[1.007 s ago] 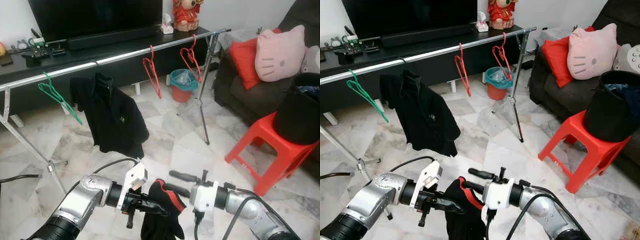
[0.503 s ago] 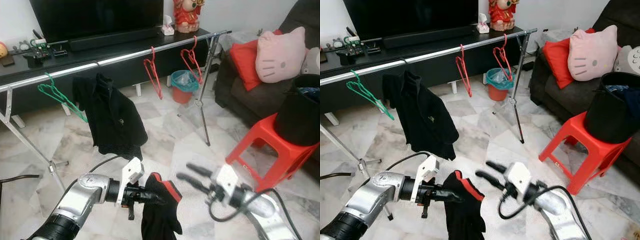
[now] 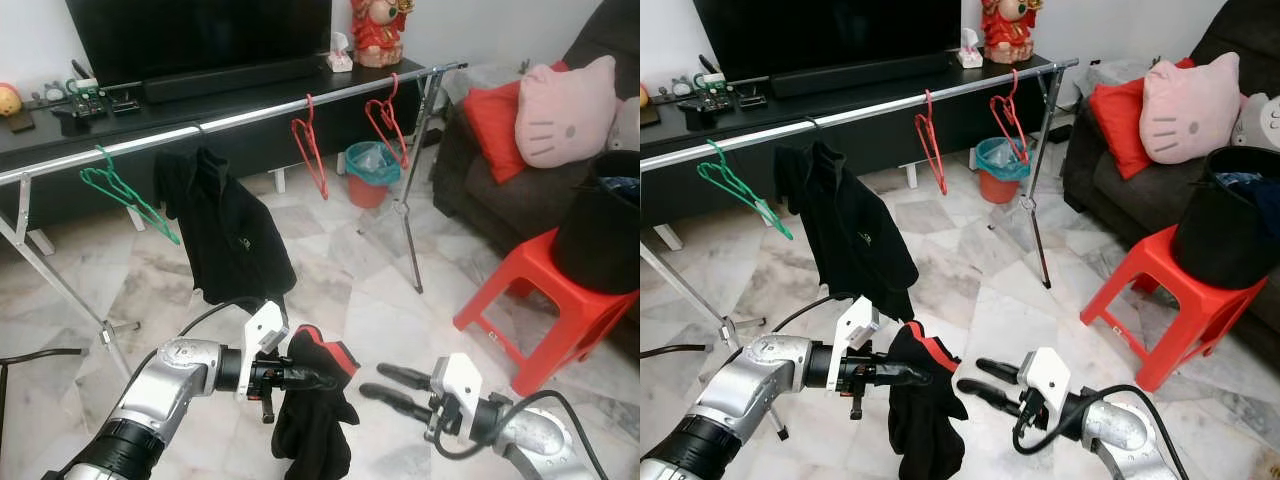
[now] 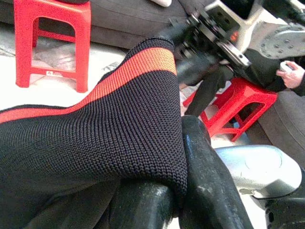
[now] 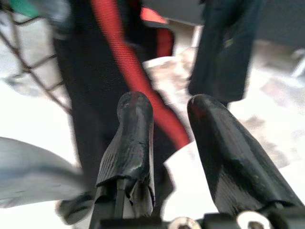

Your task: Hang hanger

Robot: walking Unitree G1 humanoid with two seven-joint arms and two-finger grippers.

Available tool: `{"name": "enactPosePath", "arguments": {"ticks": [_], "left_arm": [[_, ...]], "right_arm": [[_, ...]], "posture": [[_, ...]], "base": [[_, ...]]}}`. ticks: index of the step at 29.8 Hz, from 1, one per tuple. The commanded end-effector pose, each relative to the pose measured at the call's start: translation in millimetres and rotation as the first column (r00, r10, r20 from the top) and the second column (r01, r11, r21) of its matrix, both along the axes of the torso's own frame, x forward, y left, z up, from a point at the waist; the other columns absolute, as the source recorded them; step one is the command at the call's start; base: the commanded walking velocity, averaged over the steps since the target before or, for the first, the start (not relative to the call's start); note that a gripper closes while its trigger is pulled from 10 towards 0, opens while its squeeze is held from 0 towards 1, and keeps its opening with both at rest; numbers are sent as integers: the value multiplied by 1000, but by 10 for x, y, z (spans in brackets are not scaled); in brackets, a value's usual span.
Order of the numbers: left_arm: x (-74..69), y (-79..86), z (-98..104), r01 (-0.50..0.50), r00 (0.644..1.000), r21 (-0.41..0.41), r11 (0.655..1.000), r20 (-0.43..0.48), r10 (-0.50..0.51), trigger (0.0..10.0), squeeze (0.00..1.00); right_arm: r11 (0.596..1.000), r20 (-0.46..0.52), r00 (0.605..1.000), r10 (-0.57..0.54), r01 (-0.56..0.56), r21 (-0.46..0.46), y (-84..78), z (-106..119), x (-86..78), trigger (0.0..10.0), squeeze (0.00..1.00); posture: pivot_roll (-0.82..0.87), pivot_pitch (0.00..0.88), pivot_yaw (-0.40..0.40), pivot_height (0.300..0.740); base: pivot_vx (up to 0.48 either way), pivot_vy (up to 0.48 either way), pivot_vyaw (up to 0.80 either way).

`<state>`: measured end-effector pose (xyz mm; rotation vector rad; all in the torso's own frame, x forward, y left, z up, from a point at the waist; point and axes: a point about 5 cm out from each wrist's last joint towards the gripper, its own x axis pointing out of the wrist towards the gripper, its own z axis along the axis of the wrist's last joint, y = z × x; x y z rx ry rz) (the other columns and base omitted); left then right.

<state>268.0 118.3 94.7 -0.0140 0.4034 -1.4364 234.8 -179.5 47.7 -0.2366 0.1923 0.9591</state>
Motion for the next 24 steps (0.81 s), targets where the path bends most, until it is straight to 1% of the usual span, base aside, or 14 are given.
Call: {"name": "enactPosePath", "arguments": {"ticks": [1, 2, 3, 4, 7, 9, 12, 13, 15, 17, 19, 24], "left_arm": [[-19, -2, 79, 49, 999, -17, 999, 13, -48, 10000, 0], [-19, -2, 79, 49, 999, -17, 999, 13, -48, 10000, 0], [-38, -6, 89, 74, 997, -17, 997, 11, -74, 10000, 0], [-46, -8, 93, 84, 996, -17, 996, 10, -84, 10000, 0], [-72, -5, 100, 123, 992, -5, 992, 5, -123, 10000, 0], [-84, 0, 100, 138, 990, 1, 990, 2, -138, 10000, 0], [-100, 4, 105, 152, 988, 4, 988, -3, -152, 10000, 0], [-107, 6, 106, 161, 987, 7, 987, -6, -161, 10000, 0], [-109, 6, 108, 163, 987, 8, 987, -7, -163, 10000, 0], [-118, 2, 114, 170, 985, 8, 985, -8, -170, 10000, 0], [-146, -14, 130, 188, 982, 2, 982, -8, -188, 10000, 0], [-178, -33, 158, 214, 977, 0, 977, -3, -214, 10000, 0]], "right_arm": [[999, 43, 998, -47, 47, -11, -47, 47, 72, 10000, 0], [999, 43, 998, -47, 47, -11, -47, 47, 72, 10000, 0], [997, 83, 995, -60, 64, -49, -66, 72, 115, 10000, 0], [996, 98, 993, -65, 71, -61, -74, 83, 130, 10000, 0], [989, 179, 977, -117, 131, -68, -130, 165, 212, 10000, 0], [987, 218, 968, -121, 140, -75, -159, 207, 235, 10000, 0], [991, 232, 968, -93, 112, -70, -175, 235, 219, 10000, 0], [992, 255, 966, -49, 76, -97, -182, 256, 203, 10000, 0], [991, 267, 963, -30, 62, -114, -186, 265, 200, 10000, 0], [990, 300, 954, -15, 56, -129, -211, 302, 228, 10000, 0], [989, 337, 941, 12, 39, -144, -197, 324, 248, 10000, 0], [989, 327, 942, 71, -23, -149, -122, 295, 235, 10000, 0]], "posture": [[-2, 0, 36, 740], [-2, 0, 36, 740], [-3, 0, 37, 740], [-3, 0, 37, 740], [-3, 0, 40, 740], [-5, 0, 43, 740], [-8, 0, 44, 740], [-7, 0, 44, 740], [-6, 0, 43, 740], [-6, 0, 43, 740], [-4, 0, 40, 740], [3, 0, 38, 740]], "base": [[0, 0, 0], [0, 0, 0], [0, 0, 0], [0, 0, 0], [0, 0, 0], [0, 0, 0], [0, 0, 0], [0, 0, 0], [0, 0, 0], [0, 0, 0], [0, 0, 0], [0, 0, 0]]}}
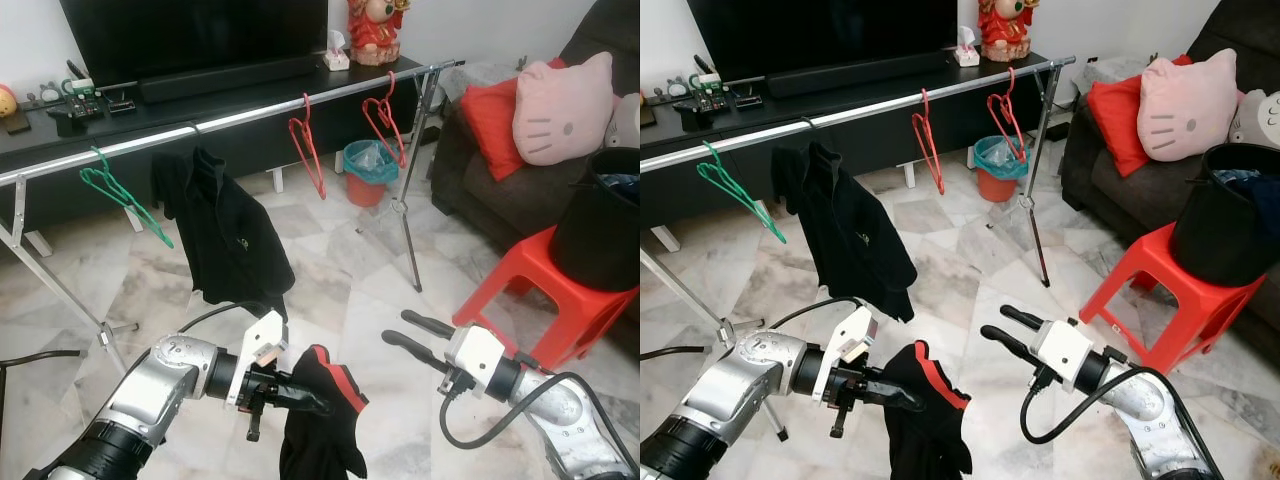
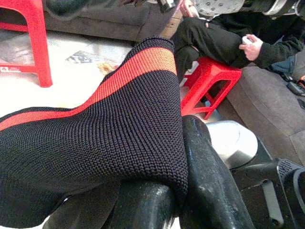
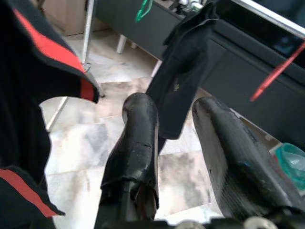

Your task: Hang hanger

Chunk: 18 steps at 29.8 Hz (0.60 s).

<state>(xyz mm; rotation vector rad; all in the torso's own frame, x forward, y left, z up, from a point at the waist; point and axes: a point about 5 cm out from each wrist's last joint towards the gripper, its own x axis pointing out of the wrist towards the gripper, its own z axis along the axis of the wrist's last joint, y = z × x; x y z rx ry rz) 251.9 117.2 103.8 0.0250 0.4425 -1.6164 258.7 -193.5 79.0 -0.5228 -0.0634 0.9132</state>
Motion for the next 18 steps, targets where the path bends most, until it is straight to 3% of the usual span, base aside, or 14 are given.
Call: {"name": "enactPosePath", "arguments": {"ticks": [1, 18], "left_arm": [[-32, -35, 93, 44, 999, -23, 999, 18, -43, 10000, 0], [-180, -166, 226, 150, 988, -51, 987, 32, -148, 10000, 0]], "right_arm": [[999, -4, 999, 44, -44, -11, 63, -26, -9, 10000, 0], [995, 104, 989, 102, -103, 13, 192, 52, 47, 10000, 0]], "posture": [[7, 0, 37, 740], [9, 0, 33, 740]], "base": [[0, 0, 0], [0, 0, 0]]}}
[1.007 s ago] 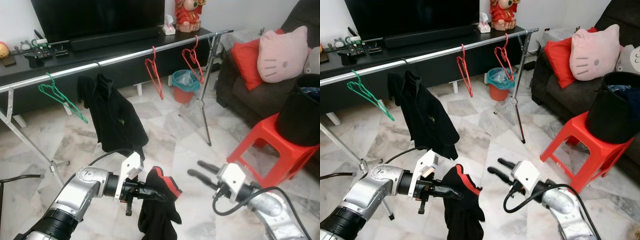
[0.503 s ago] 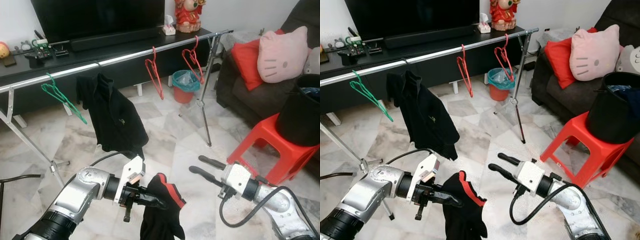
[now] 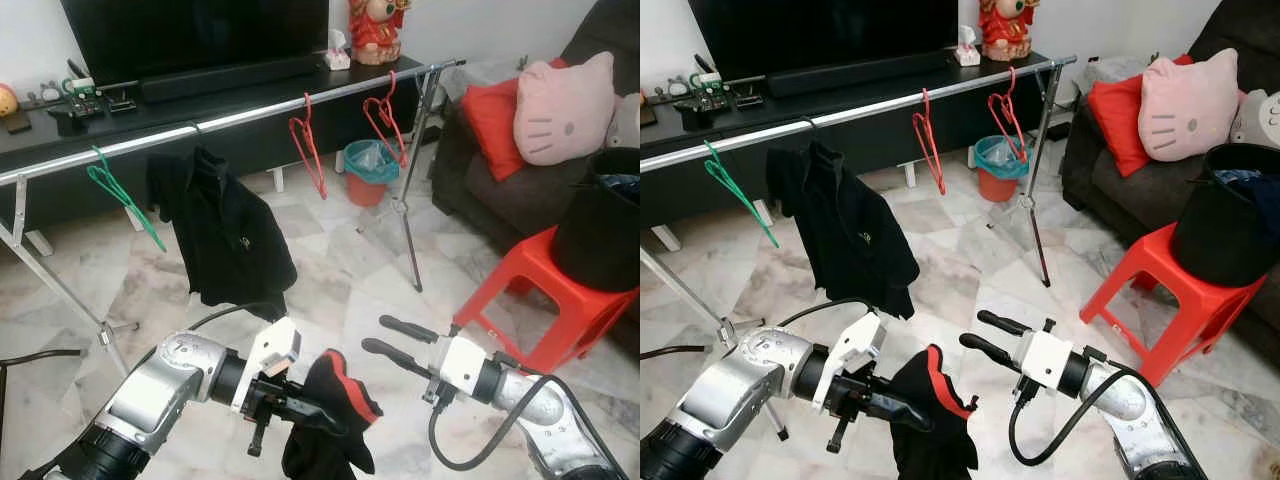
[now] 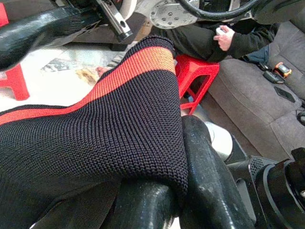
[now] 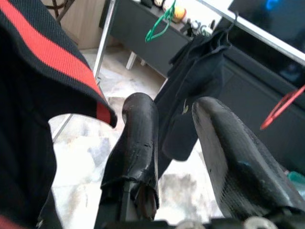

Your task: Hang hanger

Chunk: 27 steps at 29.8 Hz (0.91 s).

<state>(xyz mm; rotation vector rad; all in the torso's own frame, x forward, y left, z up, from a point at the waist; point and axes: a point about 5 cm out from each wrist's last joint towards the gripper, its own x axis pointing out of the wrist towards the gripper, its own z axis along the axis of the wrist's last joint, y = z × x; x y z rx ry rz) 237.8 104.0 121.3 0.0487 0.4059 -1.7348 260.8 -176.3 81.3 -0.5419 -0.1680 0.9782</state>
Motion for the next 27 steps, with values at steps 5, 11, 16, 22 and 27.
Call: {"name": "enactPosePath", "arguments": {"ticks": [5, 11, 16, 22, 27], "left_arm": [[-50, -58, 55, 41, 999, -25, 999, 3, -41, 10000, 0], [-49, -69, 71, 40, 999, -27, 999, 6, -40, 10000, 0], [-42, -71, 68, 39, 999, -26, 999, 7, -39, 10000, 0], [-44, -94, 72, 44, 999, -32, 999, 8, -44, 10000, 0], [-47, -103, 73, 45, 999, -37, 998, 7, -45, 10000, 0]], "right_arm": [[995, 56, 994, 98, -98, 8, 136, 65, -20, 10000, 0], [980, 32, 980, 195, -196, 22, 257, 62, -96, 10000, 0], [971, 22, 971, 237, -237, 18, 282, 51, -133, 10000, 0], [972, 19, 972, 234, -234, 2, 259, 39, -126, 10000, 0], [985, 76, 982, 170, -171, 10, 267, 87, -28, 10000, 0]], "posture": [[9, 0, 33, 740], [9, 0, 32, 740], [9, 0, 29, 740], [10, 0, 26, 740], [11, 0, 25, 740]], "base": [[0, 0, 0], [0, 0, 0], [0, 0, 0], [0, 0, 0], [0, 0, 0]]}}
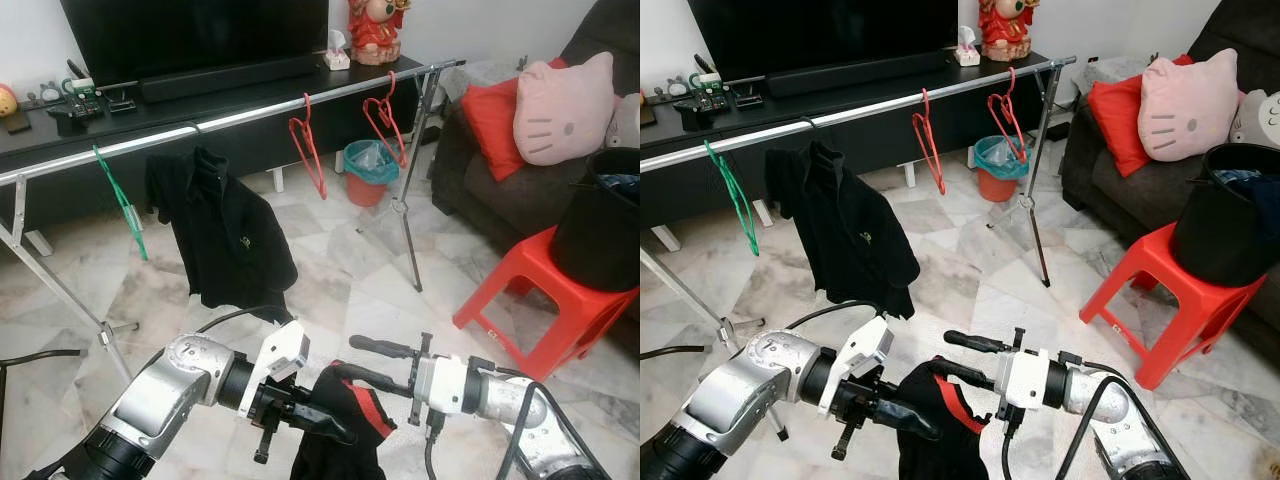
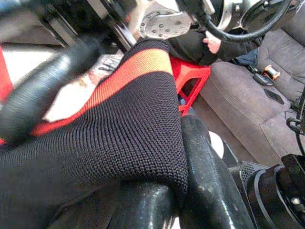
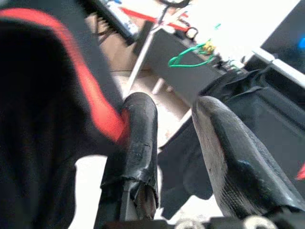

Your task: Hang hanger

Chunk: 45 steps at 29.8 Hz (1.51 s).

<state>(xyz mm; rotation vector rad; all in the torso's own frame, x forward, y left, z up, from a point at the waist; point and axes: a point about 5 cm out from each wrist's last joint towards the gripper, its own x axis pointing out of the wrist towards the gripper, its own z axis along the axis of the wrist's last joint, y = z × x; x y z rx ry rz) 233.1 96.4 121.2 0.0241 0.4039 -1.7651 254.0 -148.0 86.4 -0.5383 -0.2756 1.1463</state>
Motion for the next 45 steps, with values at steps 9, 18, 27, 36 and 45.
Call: {"name": "enactPosePath", "arguments": {"ticks": [9, 18, 27, 36, 45], "left_arm": [[-4, -51, 84, 25, 999, -26, 999, 26, -25, 10000, 0], [-35, -90, 103, 44, 999, -38, 998, 28, -43, 10000, 0], [-47, -105, 114, 52, 998, -43, 998, 28, -50, 10000, 0], [-48, -114, 121, 51, 998, -45, 998, 29, -50, 10000, 0], [-42, -118, 116, 47, 999, -45, 998, 29, -46, 10000, 0]], "right_arm": [[999, 54, 998, -28, 27, 22, 52, 61, 72, 10000, 0], [999, 61, 998, -12, 10, 41, 164, 76, 85, 10000, 0], [998, 73, 997, 3, -8, 61, 239, 130, 106, 4627, 0], [998, 41, 999, 16, -19, 60, 237, 104, 84, 0, 0], [998, 19, 1000, 22, -23, 55, 230, 92, 82, 0, 0]], "posture": [[13, 0, 21, 740], [18, 0, 19, 740], [18, 0, 21, 740], [16, 0, 22, 740], [16, 0, 22, 740]], "base": [[0, 0, 0], [0, 0, 0], [0, 0, 0], [0, 0, 0], [0, 0, 0]]}}
